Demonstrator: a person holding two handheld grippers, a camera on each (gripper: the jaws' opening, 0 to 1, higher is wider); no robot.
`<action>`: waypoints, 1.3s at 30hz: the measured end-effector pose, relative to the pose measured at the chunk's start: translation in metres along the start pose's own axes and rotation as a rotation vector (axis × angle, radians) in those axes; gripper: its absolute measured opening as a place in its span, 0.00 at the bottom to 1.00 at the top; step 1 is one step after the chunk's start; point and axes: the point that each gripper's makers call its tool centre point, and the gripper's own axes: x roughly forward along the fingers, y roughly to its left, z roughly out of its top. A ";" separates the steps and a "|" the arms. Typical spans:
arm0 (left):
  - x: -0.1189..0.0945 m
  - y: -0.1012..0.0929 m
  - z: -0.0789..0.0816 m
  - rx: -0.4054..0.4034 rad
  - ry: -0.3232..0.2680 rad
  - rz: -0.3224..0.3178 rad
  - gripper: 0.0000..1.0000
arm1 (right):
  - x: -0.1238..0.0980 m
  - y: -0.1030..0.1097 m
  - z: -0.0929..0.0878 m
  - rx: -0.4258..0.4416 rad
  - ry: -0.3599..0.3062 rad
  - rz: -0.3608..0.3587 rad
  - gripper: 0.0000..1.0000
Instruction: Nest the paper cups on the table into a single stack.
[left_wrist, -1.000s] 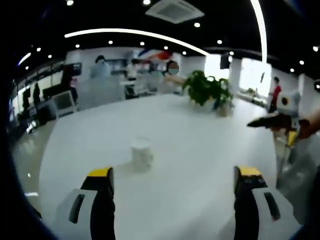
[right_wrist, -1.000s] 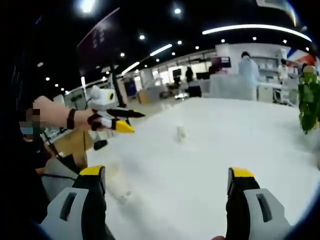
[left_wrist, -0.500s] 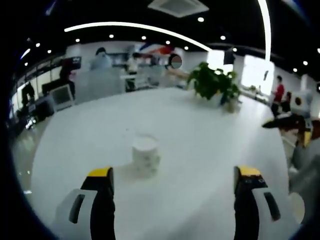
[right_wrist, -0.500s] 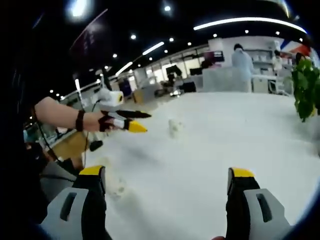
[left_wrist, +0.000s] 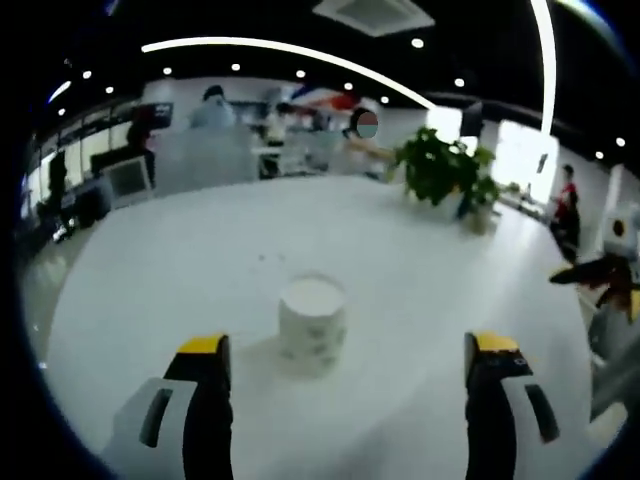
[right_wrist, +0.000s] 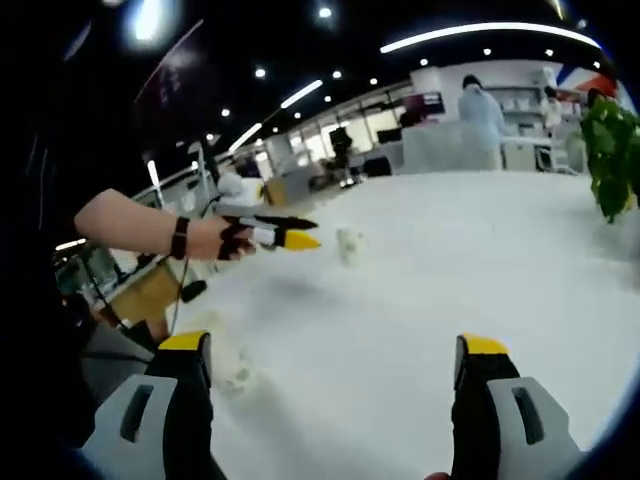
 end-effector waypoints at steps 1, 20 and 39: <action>0.002 0.002 0.000 -0.003 0.000 0.006 0.96 | 0.000 0.000 0.000 0.002 0.000 0.000 1.00; 0.043 0.014 0.000 -0.019 -0.014 0.018 0.84 | 0.000 -0.003 -0.010 0.043 0.004 -0.013 1.00; 0.062 0.021 -0.002 0.038 0.015 0.006 0.56 | -0.004 -0.008 -0.011 0.058 0.008 -0.018 1.00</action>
